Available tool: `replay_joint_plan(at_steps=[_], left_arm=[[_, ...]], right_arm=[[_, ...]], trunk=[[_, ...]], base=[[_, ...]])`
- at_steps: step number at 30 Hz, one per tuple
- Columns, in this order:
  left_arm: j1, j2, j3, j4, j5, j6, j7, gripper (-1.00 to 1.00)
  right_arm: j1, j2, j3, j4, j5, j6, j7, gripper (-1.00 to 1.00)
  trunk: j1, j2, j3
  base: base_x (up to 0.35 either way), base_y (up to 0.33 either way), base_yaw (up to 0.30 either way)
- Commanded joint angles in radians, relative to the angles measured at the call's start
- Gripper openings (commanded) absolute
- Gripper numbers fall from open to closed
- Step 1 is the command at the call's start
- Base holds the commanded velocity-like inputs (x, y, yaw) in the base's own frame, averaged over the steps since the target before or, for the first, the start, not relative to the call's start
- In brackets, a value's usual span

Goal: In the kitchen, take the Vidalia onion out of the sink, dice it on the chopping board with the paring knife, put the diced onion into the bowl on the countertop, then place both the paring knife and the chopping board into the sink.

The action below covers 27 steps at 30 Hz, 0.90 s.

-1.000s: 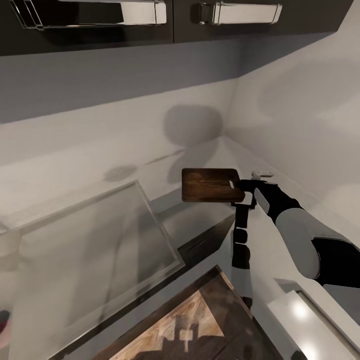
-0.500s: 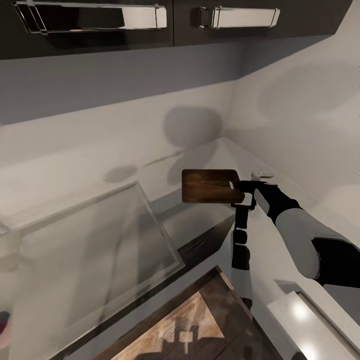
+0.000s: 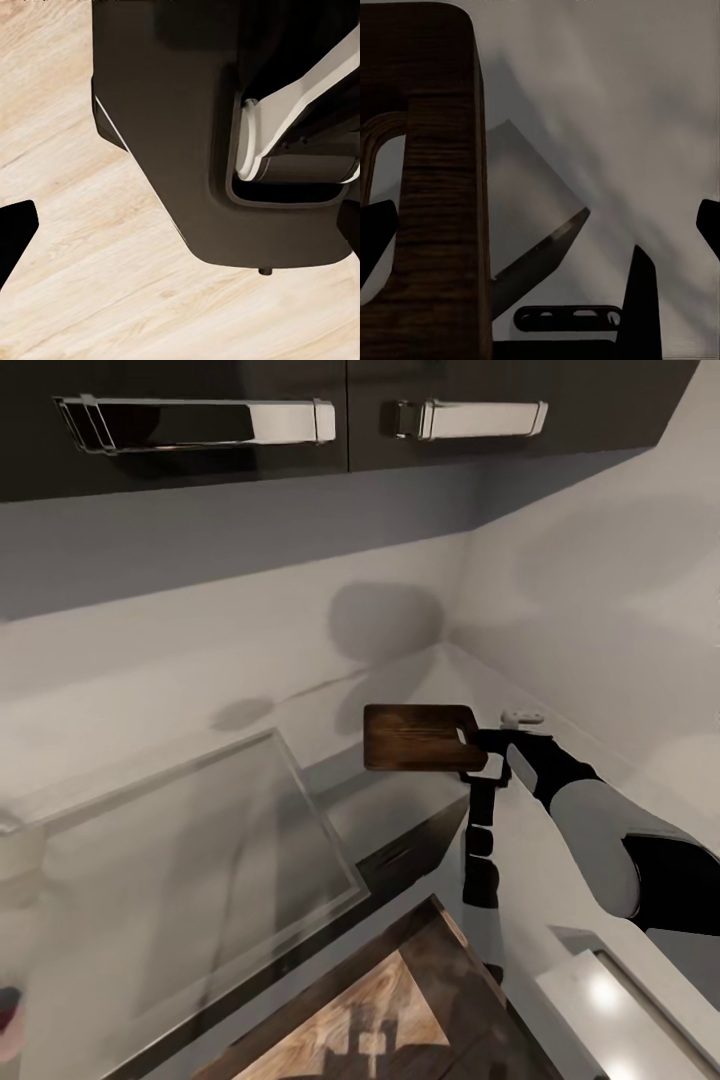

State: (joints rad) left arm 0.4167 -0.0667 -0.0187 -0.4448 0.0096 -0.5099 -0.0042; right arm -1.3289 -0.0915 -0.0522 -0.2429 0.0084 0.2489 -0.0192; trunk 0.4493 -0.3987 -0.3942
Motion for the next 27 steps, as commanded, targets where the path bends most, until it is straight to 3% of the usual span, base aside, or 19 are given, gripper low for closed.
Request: replay_joint_plan(at_steps=[1, 27], left_arm=[[0.001, 0.000, -0.001, -0.002, 0.001, -0.001, 0.000, 1.00], [0.001, 0.001, -0.001, -0.002, 0.001, -0.001, 0.000, 1.00]], right_arm=[[0.000, 0.000, -0.002, 0.001, 0.001, 0.006, -0.002, 1.00], [0.000, 0.002, -0.001, 0.001, 0.001, -0.022, -0.004, 1.00]], trunk=[[0.001, -0.001, -0.001], [0.001, -0.001, -0.001]], base=[[0.000, 0.000, 0.000], [0.000, 0.000, 0.028]])
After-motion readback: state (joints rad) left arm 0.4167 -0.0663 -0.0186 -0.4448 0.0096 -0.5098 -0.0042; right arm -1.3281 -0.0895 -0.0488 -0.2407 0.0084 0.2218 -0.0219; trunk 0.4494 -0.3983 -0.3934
